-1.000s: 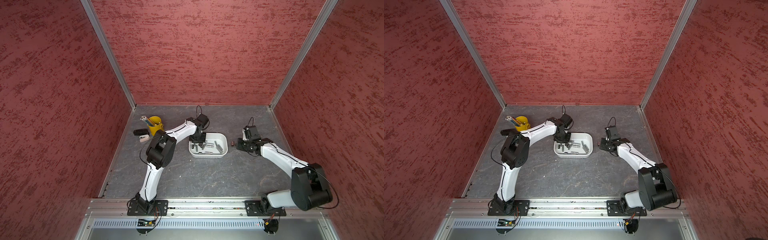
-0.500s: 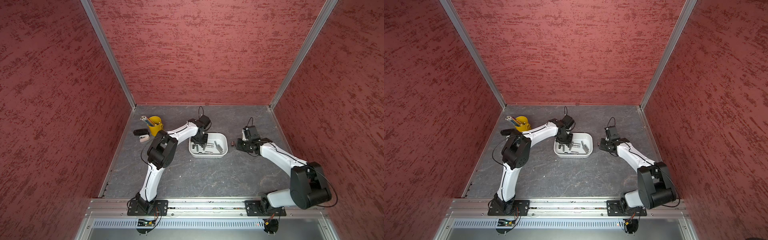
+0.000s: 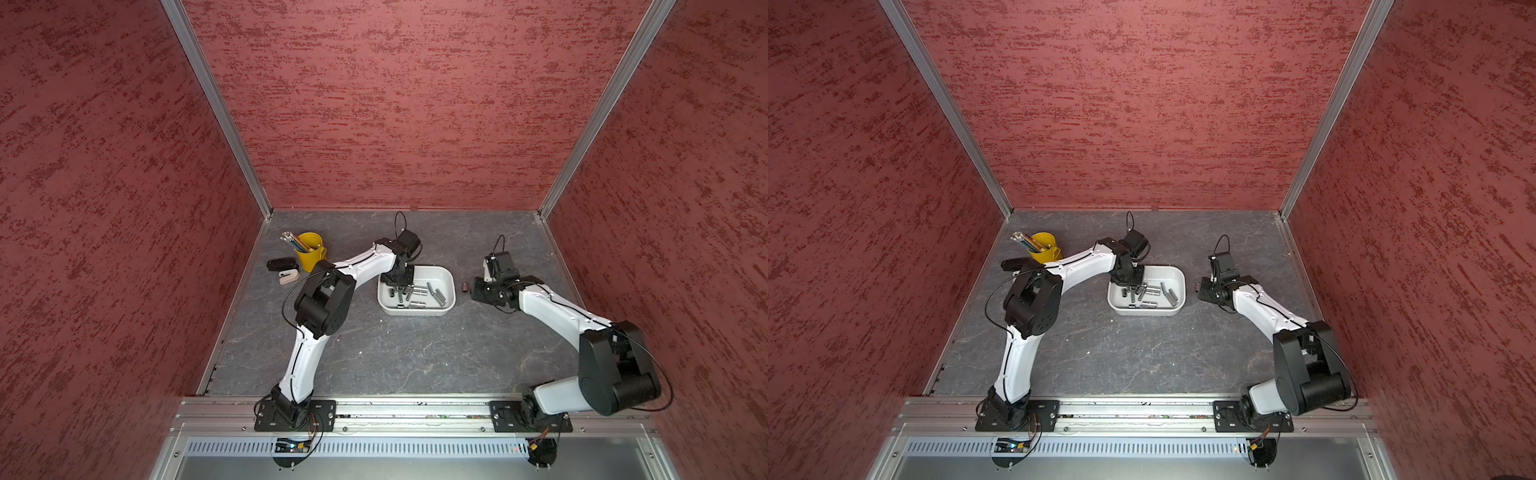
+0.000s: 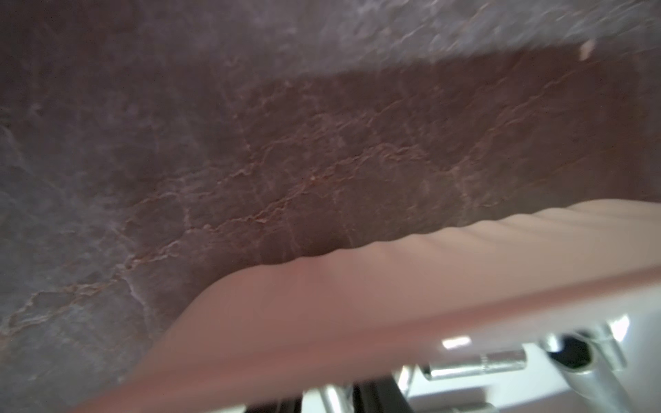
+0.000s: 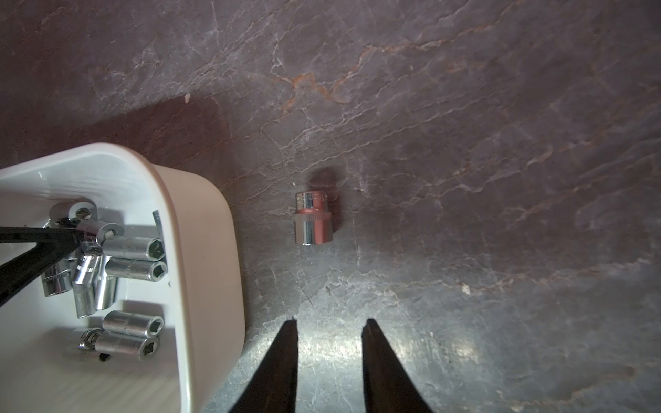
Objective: Take out the socket from the storage box
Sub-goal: Pick up the socket head from the storage box.
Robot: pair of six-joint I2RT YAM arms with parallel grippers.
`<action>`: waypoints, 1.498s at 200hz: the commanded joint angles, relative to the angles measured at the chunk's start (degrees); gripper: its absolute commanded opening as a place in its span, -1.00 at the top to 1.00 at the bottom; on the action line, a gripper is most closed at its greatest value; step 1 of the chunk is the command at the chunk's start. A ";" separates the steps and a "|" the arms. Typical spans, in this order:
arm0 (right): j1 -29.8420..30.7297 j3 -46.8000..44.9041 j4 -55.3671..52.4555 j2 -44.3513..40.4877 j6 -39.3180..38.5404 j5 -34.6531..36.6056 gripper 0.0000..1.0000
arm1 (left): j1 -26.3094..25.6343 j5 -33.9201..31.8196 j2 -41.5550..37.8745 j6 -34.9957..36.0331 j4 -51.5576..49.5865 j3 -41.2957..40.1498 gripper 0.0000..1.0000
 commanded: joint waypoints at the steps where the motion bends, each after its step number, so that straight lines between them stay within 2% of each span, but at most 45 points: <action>1: 0.33 1.89 0.43 0.30 -0.52 -0.63 0.33 | 0.41 -2.46 4.16 -0.37 -3.46 -1.65 0.48; 40: 0.35 1.88 0.47 0.38 -0.40 -0.67 0.33 | 0.39 -1.80 4.72 -0.24 -3.83 -1.49 0.50; 60: 0.27 1.92 0.32 0.38 -0.47 -0.67 0.33 | 0.41 -1.84 4.01 -0.23 -3.60 -1.39 0.70; 74: 0.38 1.92 0.32 0.38 -0.55 -0.67 0.33 | 0.37 -2.01 2.83 -0.15 -3.32 -1.19 0.73; 115: 0.33 1.91 0.33 0.38 -0.38 -0.58 0.33 | 0.71 -1.13 -3.18 -0.40 -3.12 -1.16 0.90; 159: 0.33 2.17 0.16 0.38 -0.52 -0.76 0.33 | 1.31 0.90 -10.86 -1.75 -3.64 -3.86 0.96; 201: 0.33 2.21 0.19 0.38 -0.53 -0.81 0.33 | 2.10 0.72 -18.54 -3.03 -3.84 -9.69 0.99; 239: 0.39 2.02 0.26 0.38 -0.52 -0.76 0.33 | 4.59 -1.97 -24.91 -4.45 -4.21 -17.53 0.99; 264: 0.33 2.09 0.27 0.38 -0.61 -1.00 0.33 | 7.36 -0.20 -28.10 -4.98 -0.53 -24.45 0.98; 299: 0.33 2.09 0.20 0.38 -0.61 -1.11 0.34 | 9.99 3.36 -28.23 -5.01 4.90 -30.91 0.98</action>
